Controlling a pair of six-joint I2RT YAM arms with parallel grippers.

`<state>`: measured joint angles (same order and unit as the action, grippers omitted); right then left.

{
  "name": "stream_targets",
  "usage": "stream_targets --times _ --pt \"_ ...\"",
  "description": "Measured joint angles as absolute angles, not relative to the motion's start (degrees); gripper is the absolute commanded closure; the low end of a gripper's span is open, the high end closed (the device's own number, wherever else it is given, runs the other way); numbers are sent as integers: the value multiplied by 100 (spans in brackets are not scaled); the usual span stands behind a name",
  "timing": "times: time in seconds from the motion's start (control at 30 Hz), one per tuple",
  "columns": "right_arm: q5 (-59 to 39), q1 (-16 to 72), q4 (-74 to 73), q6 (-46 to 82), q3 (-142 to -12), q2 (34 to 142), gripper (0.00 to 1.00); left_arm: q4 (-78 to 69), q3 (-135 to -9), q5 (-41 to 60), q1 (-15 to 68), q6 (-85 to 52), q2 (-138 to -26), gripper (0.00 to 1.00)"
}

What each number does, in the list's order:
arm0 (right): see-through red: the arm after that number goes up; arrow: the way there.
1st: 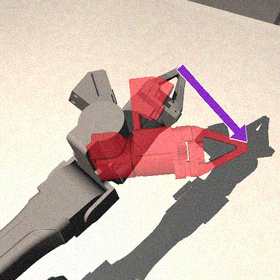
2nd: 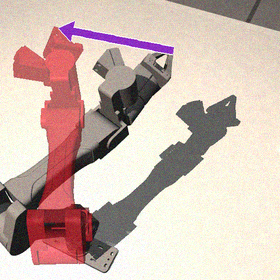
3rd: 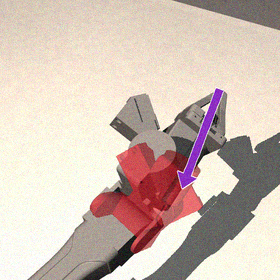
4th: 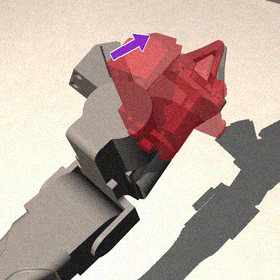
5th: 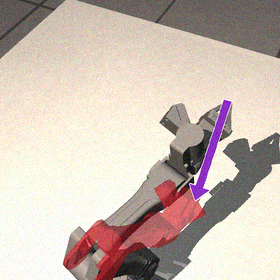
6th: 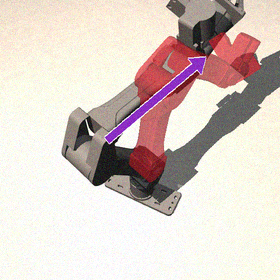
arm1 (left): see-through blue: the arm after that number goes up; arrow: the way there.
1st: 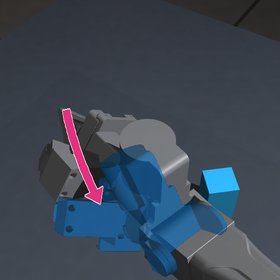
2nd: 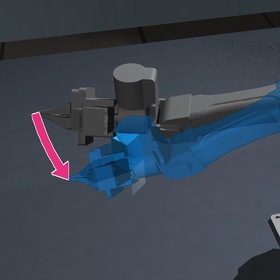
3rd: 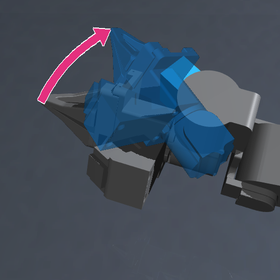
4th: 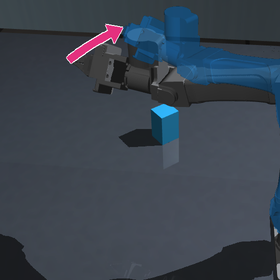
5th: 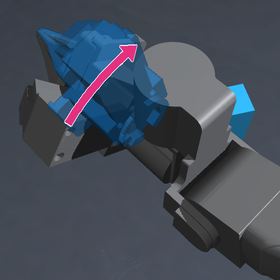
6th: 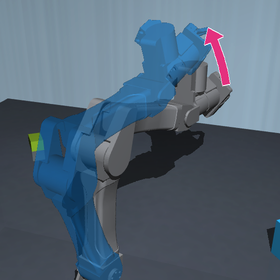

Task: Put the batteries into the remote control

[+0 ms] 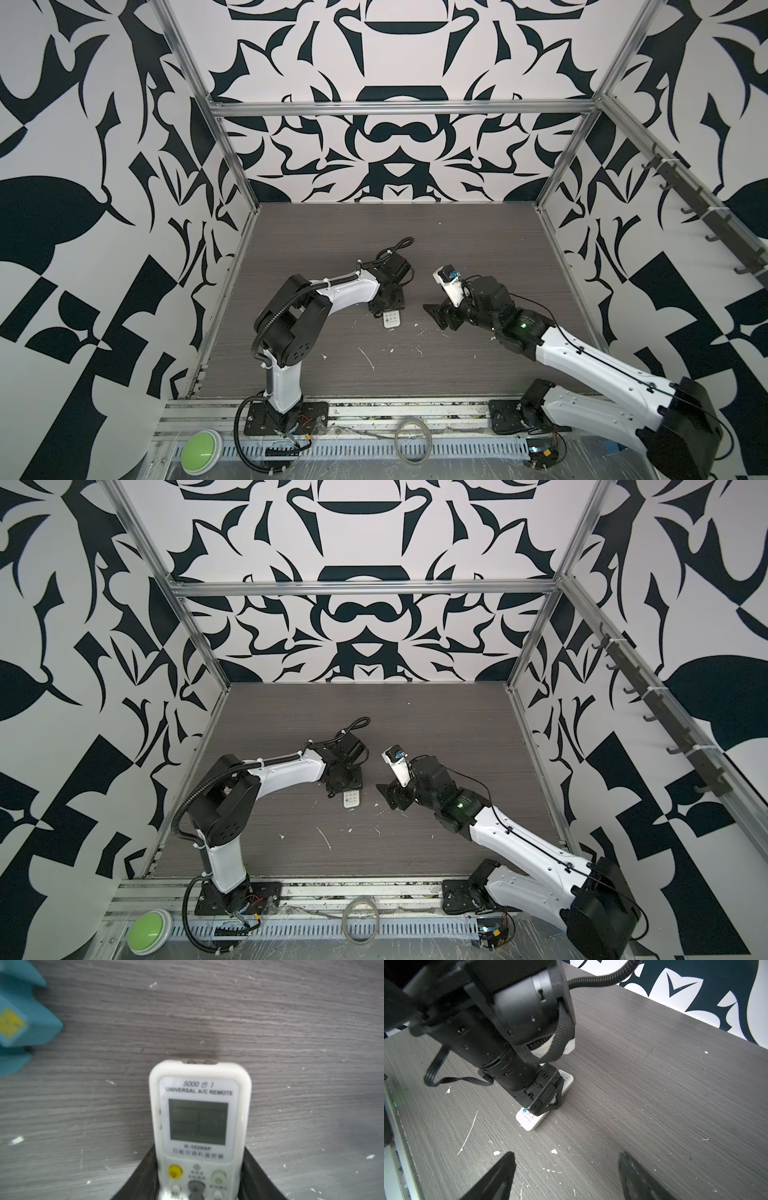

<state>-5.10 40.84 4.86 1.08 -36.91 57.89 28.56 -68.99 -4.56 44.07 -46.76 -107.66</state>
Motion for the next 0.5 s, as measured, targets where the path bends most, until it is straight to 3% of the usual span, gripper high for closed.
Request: stream_targets --times 0.4,0.5 --pt "-438 4084 489 110 -3688 5561 19 2832 -6908 -515 4407 -4659 -10766 35" --pt "-403 4084 489 123 -3686 5544 19 2753 -6890 -541 4407 -4648 -10750 23"
